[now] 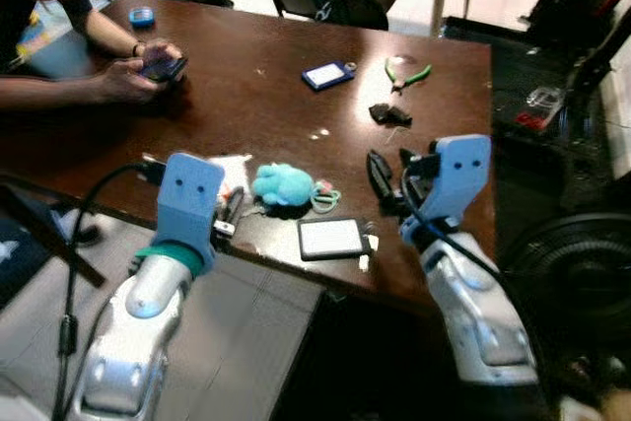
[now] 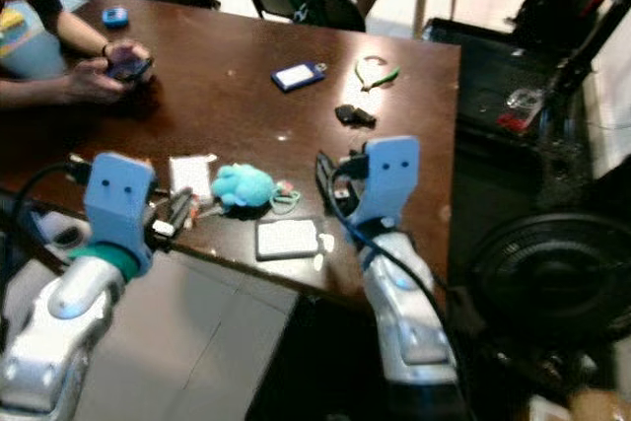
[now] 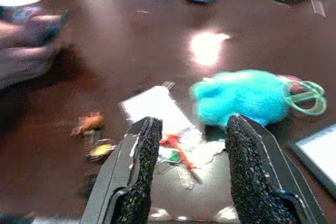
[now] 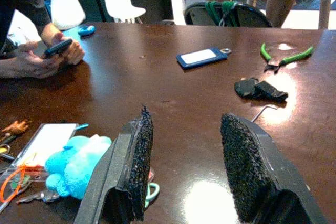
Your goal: Hang keys on a hook
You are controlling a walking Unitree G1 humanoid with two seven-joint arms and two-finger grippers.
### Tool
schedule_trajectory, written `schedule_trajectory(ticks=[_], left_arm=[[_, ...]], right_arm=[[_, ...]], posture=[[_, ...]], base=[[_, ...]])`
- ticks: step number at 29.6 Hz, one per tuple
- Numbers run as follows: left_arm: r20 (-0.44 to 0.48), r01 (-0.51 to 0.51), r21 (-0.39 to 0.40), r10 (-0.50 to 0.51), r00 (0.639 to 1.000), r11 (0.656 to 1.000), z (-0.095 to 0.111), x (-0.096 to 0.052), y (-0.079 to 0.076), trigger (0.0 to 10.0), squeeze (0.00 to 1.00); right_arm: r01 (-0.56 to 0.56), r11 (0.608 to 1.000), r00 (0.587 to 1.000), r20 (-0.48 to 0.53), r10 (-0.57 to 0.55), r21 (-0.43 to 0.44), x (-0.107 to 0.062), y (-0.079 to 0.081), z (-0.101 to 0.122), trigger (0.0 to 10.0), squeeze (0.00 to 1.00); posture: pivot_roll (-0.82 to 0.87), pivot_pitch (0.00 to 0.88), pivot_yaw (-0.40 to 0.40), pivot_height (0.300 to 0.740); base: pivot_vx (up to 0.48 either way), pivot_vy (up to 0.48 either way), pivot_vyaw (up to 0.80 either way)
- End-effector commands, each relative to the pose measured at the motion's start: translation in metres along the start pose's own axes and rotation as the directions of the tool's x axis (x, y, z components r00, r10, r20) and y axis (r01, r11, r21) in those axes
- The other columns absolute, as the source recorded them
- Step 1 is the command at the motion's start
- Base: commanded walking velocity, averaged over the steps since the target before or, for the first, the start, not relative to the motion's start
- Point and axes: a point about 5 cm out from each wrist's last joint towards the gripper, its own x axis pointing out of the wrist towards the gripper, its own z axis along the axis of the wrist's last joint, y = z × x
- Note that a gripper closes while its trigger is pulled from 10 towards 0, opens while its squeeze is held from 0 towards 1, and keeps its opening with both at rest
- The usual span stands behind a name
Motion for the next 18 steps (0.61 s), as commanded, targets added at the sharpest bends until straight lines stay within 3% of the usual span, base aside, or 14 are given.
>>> schedule_trajectory(ticks=[1,3,4,5,8,11,18], left_arm=[[-0.048,0.084,0.015,-0.083,0.995,0.996,-0.008,-0.004,-0.006,10.0,0.00],[-0.048,0.084,0.015,-0.083,0.995,0.996,-0.008,-0.004,-0.006,10.0,0.00],[-0.084,0.169,0.032,-0.166,0.983,0.985,-0.012,-0.009,-0.009,10.0,0.00],[-0.084,0.169,0.032,-0.166,0.983,0.985,-0.012,-0.009,-0.009,10.0,0.00],[-0.195,0.321,0.068,-0.303,0.933,0.944,-0.027,-0.023,-0.023,10.0,0.00],[-0.191,0.294,0.049,-0.280,0.941,0.954,-0.027,-0.020,-0.025,10.0,0.00],[-0.200,0.216,0.043,-0.204,0.958,0.975,-0.033,-0.010,-0.025,10.0,0.00]], right_arm=[[-0.009,1.000,1.000,-0.005,0.009,0.004,-0.002,0.002,-0.002,10.0,0.00],[-0.009,1.000,1.000,-0.005,0.009,0.004,-0.002,0.002,-0.002,10.0,0.00],[-0.022,1.000,1.000,-0.013,0.022,-0.006,-0.002,0.002,-0.002,10.0,0.00],[-0.022,1.000,1.000,-0.013,0.022,-0.006,-0.002,0.002,-0.002,10.0,0.00],[-0.172,0.980,0.978,-0.138,0.159,-0.094,-0.003,0.008,-0.014,10.0,0.00],[-0.228,0.966,0.964,-0.171,0.206,-0.121,-0.006,0.008,-0.018,10.0,0.00],[-0.237,0.960,0.955,-0.215,0.203,-0.148,-0.007,0.002,-0.031,10.0,0.00]], posture=[[-0.05,0.081,0.115,0.740],[-0.05,0.081,0.115,0.740],[-0.05,0.081,0.115,0.740],[-0.05,0.081,0.115,0.740],[-0.05,0.075,0.120,0.740],[-0.05,0.073,0.116,0.740],[-0.05,0.068,0.107,0.740]], base=[[0.000,0.000,0.00],[0.000,0.000,0.00],[0.000,0.000,0.00],[0.000,0.000,0.00],[0.000,0.000,0.00],[0.000,0.000,0.00],[0.000,0.000,0.00]])
